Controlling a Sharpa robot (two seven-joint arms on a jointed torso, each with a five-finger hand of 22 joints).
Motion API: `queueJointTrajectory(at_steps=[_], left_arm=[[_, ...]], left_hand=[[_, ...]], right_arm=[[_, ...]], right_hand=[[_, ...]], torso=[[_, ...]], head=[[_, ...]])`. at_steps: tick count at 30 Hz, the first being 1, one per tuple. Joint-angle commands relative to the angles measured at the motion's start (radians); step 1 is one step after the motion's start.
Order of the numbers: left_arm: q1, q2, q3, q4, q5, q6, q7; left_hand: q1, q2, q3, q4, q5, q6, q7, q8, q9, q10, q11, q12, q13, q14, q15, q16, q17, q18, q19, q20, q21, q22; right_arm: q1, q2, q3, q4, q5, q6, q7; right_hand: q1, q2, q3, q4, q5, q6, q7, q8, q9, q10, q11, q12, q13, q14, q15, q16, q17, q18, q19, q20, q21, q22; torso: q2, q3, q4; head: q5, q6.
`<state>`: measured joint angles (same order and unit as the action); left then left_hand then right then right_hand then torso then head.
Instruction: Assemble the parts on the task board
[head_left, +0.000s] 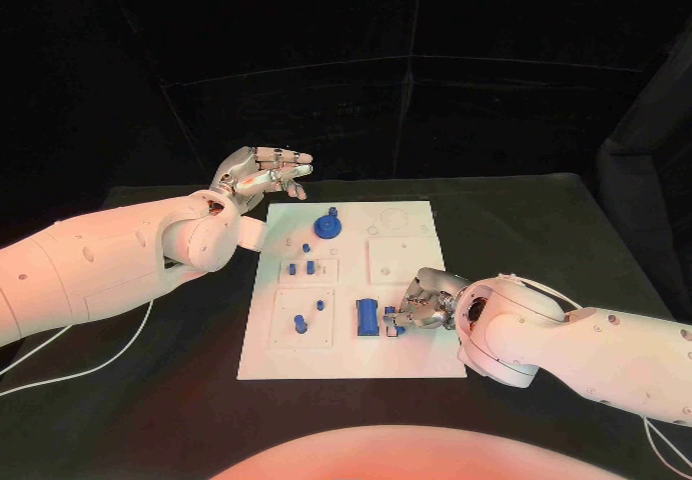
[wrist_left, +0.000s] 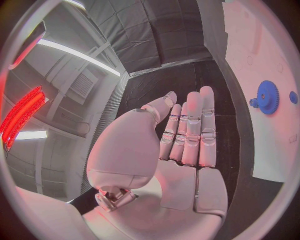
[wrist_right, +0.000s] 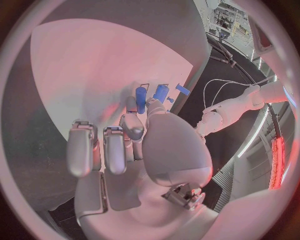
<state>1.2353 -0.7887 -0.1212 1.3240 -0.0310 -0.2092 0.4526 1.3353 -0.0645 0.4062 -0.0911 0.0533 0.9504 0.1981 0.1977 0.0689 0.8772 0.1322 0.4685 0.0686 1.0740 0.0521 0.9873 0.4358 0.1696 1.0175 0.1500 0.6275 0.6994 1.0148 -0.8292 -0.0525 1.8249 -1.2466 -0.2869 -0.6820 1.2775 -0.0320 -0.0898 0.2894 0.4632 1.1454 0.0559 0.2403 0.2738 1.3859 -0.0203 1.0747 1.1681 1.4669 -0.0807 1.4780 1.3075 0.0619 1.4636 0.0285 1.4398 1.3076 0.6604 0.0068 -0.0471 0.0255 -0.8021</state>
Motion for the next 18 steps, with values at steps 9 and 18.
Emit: queueJointTrajectory(at_steps=[9,18], left_arm=[[0.002,0.001,0.001,0.001,0.002,0.012,0.000],[0.002,0.001,0.001,0.000,0.002,0.012,-0.001]], left_hand=[[0.000,0.002,-0.001,-0.009,0.004,-0.009,-0.002,0.007,-0.001,-0.010,0.002,0.005,-0.001,-0.008,-0.002,0.007,-0.003,0.013,-0.005,-0.001,-0.005,-0.001],[0.000,0.002,-0.001,-0.009,0.004,-0.009,-0.002,0.007,-0.001,-0.010,0.002,0.005,-0.001,-0.008,-0.002,0.007,-0.003,0.013,-0.005,-0.001,-0.005,-0.001]], right_arm=[[0.001,-0.004,0.000,0.009,-0.033,-0.004,0.008],[0.001,-0.023,0.000,0.031,-0.035,0.013,0.017]], right_hand=[[-0.220,0.022,-0.119,0.004,-0.337,0.007,-0.002,-0.010,0.015,0.013,0.000,-0.013,0.006,0.071,-0.004,-0.004,0.106,-0.012,0.016,-0.003,-0.002,0.028],[-0.225,0.042,-0.120,0.002,-0.330,0.011,-0.003,-0.009,0.020,0.018,-0.001,-0.006,0.014,0.073,-0.005,0.000,0.112,-0.013,0.019,-0.003,0.002,0.035]], torso=[[0.000,0.0008,-0.0006],[-0.001,0.0006,-0.0004]], head=[[-0.003,0.002],[-0.002,0.003]])
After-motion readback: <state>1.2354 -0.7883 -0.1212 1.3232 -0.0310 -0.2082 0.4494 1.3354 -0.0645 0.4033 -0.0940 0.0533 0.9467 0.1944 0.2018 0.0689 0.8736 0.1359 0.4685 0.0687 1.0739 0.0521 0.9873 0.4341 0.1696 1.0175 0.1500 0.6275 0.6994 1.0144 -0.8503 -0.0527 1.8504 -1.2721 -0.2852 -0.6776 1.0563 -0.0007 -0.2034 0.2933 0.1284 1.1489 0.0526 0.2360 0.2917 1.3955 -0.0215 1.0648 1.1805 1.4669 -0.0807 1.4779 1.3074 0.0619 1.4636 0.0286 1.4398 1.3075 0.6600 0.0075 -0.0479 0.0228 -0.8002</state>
